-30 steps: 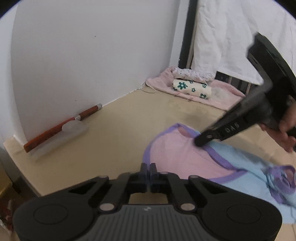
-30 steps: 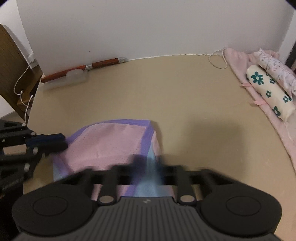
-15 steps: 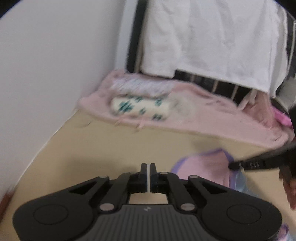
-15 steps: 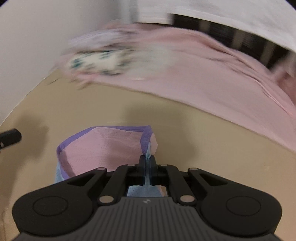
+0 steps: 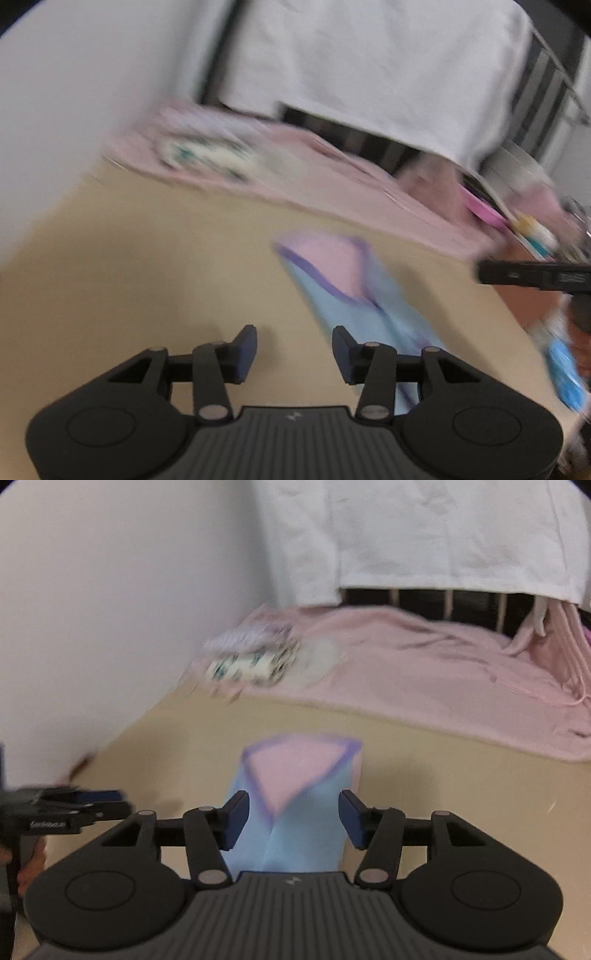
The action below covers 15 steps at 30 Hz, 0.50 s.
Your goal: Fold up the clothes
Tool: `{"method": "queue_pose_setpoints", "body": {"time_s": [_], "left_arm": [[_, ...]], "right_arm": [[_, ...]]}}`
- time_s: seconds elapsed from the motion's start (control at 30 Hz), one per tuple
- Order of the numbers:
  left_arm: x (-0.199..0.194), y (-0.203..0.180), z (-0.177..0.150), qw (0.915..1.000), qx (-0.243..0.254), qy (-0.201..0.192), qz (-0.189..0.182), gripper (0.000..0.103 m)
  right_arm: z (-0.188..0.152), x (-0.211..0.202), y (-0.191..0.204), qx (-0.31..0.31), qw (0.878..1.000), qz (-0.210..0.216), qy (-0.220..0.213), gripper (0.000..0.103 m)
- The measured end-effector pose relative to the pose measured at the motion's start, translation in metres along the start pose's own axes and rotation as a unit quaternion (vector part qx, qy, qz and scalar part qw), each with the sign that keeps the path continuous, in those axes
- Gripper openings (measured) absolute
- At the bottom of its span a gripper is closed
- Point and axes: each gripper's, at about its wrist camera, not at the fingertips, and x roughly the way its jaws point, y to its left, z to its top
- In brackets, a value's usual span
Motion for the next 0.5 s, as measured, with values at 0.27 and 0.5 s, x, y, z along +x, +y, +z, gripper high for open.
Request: {"method": "queue_pose_setpoints", "body": {"time_s": [0.27, 0.5], "left_arm": [[0.005, -0.064, -0.056, 0.9963, 0.044, 0.024, -0.07, 0.047], [0.009, -0.075, -0.081, 0.9923, 0.078, 0.054, -0.08, 0.011]], "right_arm": [[-0.085, -0.004, -0.005, 0.071, 0.997, 0.015, 0.03, 0.035], [-0.133, -0.01, 0.005, 0.113, 0.993, 0.014, 0.007, 0.012]]}}
